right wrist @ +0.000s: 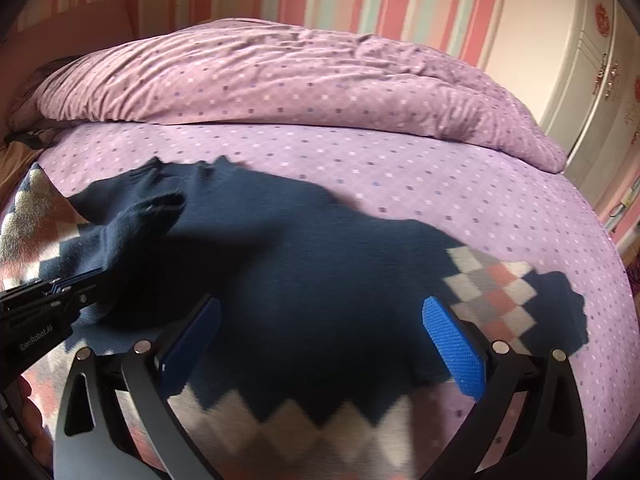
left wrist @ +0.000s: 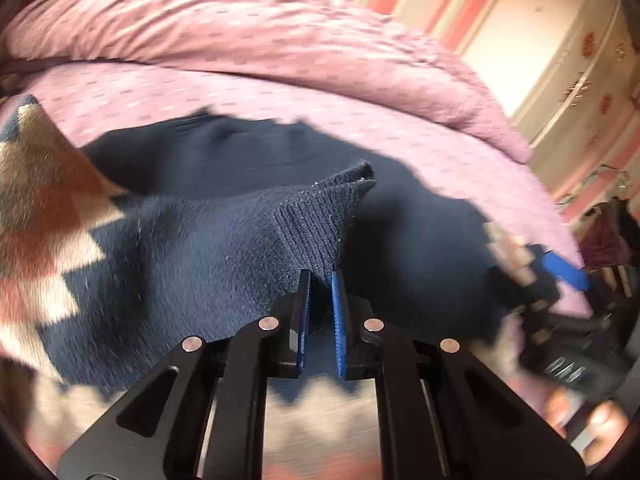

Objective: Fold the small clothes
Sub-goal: 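Lift the held sleeve and fold it across the sweater body, then release, then move the right gripper to the other sleeve cuff and grasp it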

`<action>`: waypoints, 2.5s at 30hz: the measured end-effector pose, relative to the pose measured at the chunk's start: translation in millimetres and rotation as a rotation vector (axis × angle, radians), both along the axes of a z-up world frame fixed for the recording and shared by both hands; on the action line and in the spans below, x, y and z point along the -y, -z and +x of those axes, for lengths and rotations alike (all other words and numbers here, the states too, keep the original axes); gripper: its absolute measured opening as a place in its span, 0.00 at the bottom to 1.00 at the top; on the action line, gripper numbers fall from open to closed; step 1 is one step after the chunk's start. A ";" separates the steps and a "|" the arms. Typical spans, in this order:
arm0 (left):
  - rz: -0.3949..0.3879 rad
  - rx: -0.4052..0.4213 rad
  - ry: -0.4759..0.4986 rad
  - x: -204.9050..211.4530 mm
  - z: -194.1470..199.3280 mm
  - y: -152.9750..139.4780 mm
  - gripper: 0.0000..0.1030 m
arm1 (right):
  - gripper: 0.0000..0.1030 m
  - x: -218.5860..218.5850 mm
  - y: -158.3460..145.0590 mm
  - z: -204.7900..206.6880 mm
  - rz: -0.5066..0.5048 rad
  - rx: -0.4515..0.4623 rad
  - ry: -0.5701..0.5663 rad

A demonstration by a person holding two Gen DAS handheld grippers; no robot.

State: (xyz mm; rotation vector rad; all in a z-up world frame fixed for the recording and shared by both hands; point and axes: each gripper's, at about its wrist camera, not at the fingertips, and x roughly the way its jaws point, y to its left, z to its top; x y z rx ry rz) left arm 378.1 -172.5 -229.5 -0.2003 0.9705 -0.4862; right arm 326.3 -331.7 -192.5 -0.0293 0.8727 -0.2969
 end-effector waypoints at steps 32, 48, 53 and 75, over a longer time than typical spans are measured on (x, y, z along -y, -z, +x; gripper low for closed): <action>0.325 0.142 -0.106 -27.9 -9.2 -1.8 0.95 | 0.98 50.8 5.2 -38.8 -0.060 -0.048 0.096; 0.321 0.182 -0.093 14.2 -16.5 -20.2 0.97 | 0.92 189.9 5.2 -93.4 -0.086 -0.032 0.315; 0.336 0.219 -0.067 43.1 -16.0 -26.1 0.97 | 0.69 259.3 21.0 -118.5 -0.047 -0.047 0.405; 0.442 0.245 0.014 96.0 -20.3 -17.9 0.96 | 0.28 365.9 81.3 -117.7 0.239 -0.030 0.504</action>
